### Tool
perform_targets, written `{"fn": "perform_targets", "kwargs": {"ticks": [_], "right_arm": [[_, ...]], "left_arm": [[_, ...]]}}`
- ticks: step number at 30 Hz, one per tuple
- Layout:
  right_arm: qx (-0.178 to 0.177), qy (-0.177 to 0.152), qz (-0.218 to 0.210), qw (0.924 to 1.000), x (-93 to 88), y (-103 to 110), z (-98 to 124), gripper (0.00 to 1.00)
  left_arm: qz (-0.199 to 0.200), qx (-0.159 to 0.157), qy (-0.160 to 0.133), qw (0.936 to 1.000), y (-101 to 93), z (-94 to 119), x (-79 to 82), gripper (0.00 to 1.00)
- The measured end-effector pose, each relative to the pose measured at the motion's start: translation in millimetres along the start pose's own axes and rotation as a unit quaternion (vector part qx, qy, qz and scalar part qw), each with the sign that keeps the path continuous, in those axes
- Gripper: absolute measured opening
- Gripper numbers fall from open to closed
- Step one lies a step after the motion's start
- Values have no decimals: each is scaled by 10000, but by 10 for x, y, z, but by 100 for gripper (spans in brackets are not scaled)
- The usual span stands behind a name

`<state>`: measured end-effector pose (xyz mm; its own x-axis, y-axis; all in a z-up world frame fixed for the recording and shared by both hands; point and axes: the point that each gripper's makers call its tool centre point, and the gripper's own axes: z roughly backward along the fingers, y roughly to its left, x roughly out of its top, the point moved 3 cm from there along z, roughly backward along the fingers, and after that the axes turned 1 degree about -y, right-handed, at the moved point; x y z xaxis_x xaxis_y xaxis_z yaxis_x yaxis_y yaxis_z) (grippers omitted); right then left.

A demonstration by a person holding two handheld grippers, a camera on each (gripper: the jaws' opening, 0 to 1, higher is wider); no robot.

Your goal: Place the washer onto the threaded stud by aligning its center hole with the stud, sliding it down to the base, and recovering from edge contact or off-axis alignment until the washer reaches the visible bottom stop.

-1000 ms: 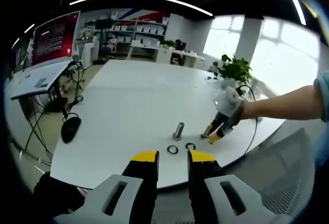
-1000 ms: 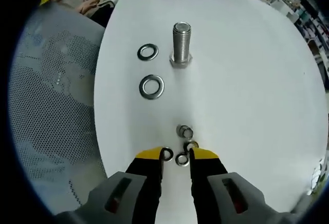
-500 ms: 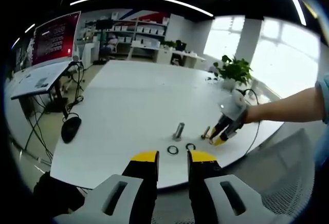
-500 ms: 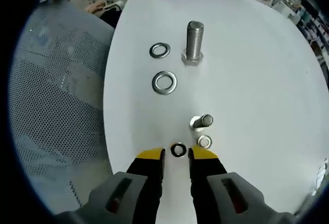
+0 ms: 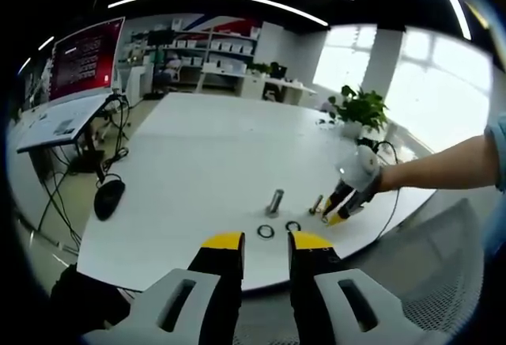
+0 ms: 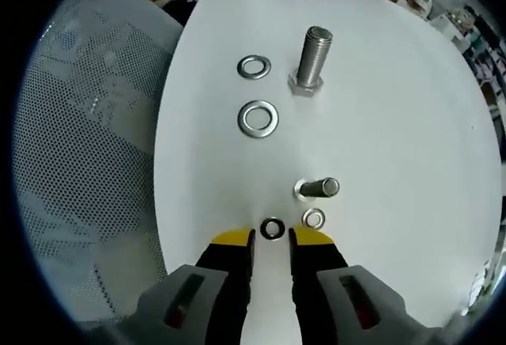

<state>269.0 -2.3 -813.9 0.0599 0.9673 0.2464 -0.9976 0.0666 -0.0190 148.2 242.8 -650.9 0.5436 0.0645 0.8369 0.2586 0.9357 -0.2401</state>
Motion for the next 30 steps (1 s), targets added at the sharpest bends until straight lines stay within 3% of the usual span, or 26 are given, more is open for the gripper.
{"fn": "perform_targets", "kwargs": {"ticks": [13, 16, 21, 30], "right_arm": [[49, -56, -206, 9998, 15, -42, -3, 16], [1, -18, 50, 10000, 20, -16, -5, 16], [-75, 34, -75, 9999, 27, -12, -10, 16], [-296, 230, 88, 9993, 44, 15, -25, 16]], "left_arm": [[-3, -1, 15, 10000, 0, -3, -3, 19], [4, 5, -1, 10000, 2, -3, 3, 19], [3, 6, -13, 10000, 3, -3, 5, 19], [5, 14, -25, 10000, 2, 1, 6, 19]]}}
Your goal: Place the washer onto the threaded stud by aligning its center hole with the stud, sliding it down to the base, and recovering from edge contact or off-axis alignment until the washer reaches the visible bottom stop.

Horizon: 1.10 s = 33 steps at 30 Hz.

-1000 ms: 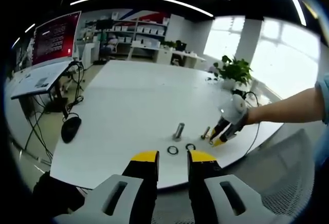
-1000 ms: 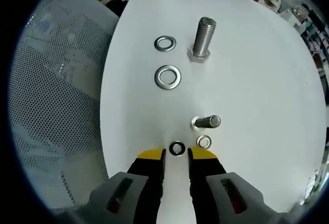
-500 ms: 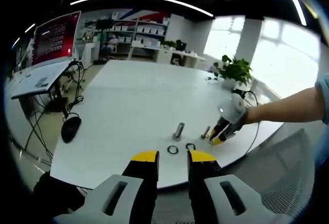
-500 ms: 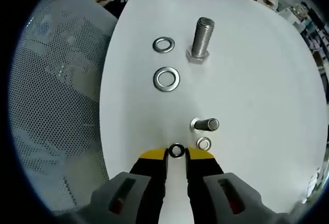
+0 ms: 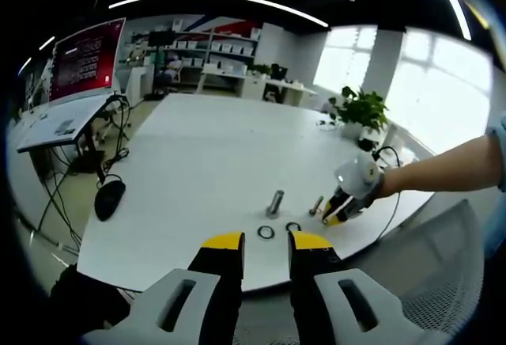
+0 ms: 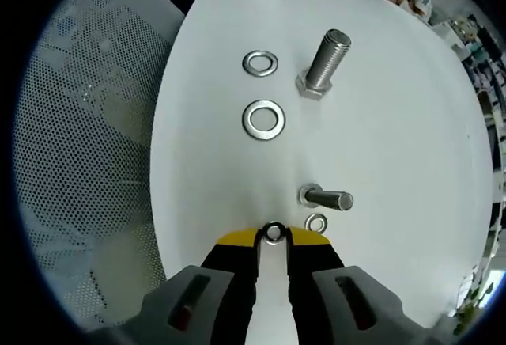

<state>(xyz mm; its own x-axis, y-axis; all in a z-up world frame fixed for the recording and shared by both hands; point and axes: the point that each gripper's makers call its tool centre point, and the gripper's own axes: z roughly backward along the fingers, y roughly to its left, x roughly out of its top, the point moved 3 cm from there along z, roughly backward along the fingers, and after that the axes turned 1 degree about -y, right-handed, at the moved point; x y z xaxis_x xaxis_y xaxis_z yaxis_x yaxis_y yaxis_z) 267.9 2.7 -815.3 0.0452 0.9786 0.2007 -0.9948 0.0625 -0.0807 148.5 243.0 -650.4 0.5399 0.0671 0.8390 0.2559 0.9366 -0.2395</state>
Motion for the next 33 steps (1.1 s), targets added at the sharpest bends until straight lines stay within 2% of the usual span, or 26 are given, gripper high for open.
{"fn": "perform_targets", "kwargs": {"ticks": [6, 8, 12, 16, 19, 21, 24, 33], "right_arm": [[-76, -20, -102, 9999, -3, 3, 9, 16], [-101, -129, -345, 9993, -22, -5, 12, 16], [-53, -269, -556, 9981, -40, -25, 21, 16], [47, -268, -785, 9965, -33, -40, 25, 16], [85, -173, -805, 9966, -27, -50, 10, 15], [91, -173, -804, 9966, -28, -36, 14, 15], [101, -242, -903, 9956, -29, -48, 20, 15], [73, -379, -982, 9944, -37, -102, 203, 14]], "left_arm": [[2, 3, 13, 10000, 1, 1, -4, 19], [2, 5, 20, 10000, 2, 2, -6, 19], [5, 7, 11, 10000, 2, 4, -5, 19], [4, 7, 19, 10000, 3, 4, -7, 19], [9, 5, 46, 10000, 4, -1, -14, 19], [9, 27, 170, 9999, 10, -4, -45, 19], [21, 5, 82, 10000, 4, -1, -23, 19], [4, 1, 104, 9999, 4, 1, -28, 19]]}}
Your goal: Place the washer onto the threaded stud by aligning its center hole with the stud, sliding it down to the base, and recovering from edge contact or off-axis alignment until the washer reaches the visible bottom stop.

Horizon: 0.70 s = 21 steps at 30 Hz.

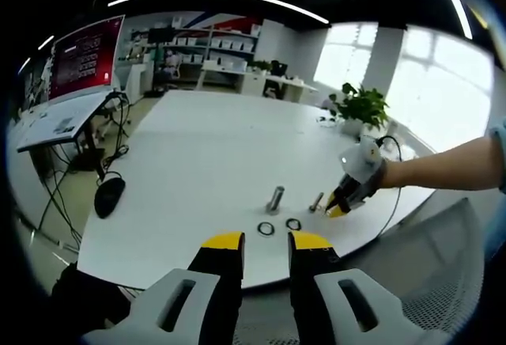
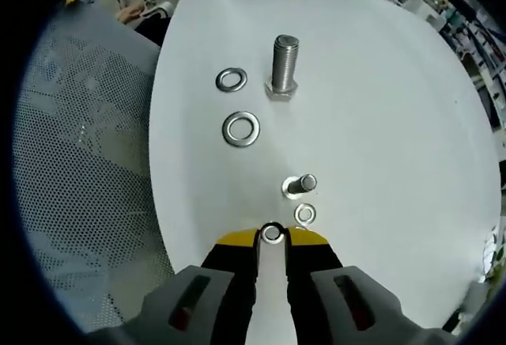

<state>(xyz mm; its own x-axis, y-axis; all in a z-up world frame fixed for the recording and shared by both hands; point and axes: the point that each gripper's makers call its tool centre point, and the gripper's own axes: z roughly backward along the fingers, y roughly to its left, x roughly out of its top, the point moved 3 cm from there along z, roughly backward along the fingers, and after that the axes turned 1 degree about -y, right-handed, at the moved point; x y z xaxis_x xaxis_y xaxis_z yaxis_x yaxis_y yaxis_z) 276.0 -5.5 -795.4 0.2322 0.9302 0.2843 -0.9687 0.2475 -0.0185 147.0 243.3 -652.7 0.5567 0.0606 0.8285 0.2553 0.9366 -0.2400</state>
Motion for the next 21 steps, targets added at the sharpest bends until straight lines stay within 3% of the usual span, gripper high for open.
{"fn": "perform_targets", "kwargs": {"ticks": [21], "right_arm": [[-254, -568, -171, 9979, 206, -171, 376, 14]], "left_arm": [[-15, 4, 13, 10000, 2, 2, -5, 19]]}}
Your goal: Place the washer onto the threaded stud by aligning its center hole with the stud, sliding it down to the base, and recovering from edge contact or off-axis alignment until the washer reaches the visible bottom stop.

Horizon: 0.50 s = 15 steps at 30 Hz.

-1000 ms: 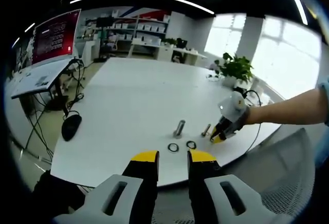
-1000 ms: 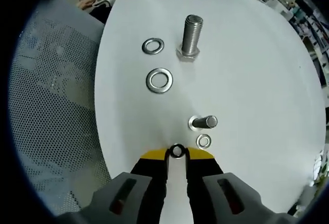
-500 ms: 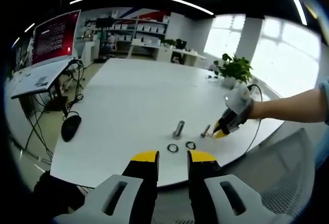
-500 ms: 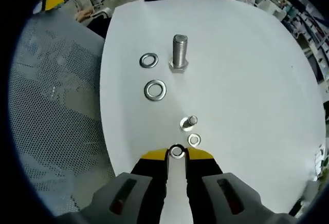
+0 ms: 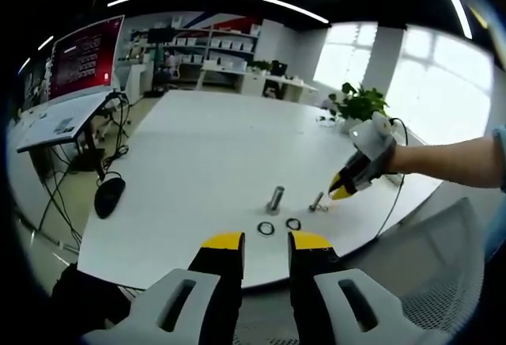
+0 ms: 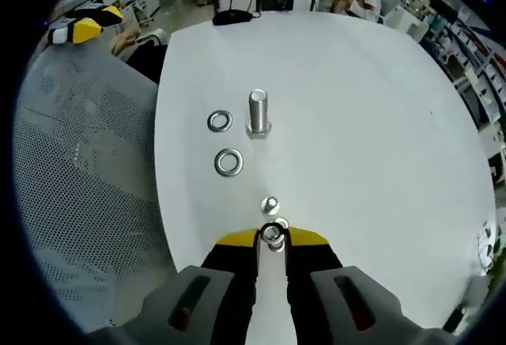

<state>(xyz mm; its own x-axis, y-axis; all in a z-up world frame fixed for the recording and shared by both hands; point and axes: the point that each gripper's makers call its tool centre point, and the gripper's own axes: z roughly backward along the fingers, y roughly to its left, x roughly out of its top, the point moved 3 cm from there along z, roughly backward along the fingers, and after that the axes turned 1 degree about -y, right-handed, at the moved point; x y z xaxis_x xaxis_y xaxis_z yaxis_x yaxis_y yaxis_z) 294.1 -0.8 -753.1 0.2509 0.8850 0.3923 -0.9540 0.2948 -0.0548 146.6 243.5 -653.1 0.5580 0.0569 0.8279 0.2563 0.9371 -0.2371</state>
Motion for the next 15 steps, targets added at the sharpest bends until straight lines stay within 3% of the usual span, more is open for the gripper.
{"fn": "perform_targets", "kwargs": {"ticks": [5, 7, 10, 15], "right_arm": [[-40, -50, 1, 10000, 53, -64, 48, 14], [-40, -68, 22, 10000, 90, -77, 63, 14], [5, -50, 94, 9999, 124, -58, 57, 14], [98, -64, 160, 9998, 190, -47, 26, 14]], "left_arm": [[21, -4, -47, 10000, 0, 4, 12, 19], [121, -74, -299, 9995, -16, 14, 76, 20], [26, -5, -85, 10000, -5, 3, 25, 19], [37, -21, -160, 9999, -5, 6, 43, 18]]}}
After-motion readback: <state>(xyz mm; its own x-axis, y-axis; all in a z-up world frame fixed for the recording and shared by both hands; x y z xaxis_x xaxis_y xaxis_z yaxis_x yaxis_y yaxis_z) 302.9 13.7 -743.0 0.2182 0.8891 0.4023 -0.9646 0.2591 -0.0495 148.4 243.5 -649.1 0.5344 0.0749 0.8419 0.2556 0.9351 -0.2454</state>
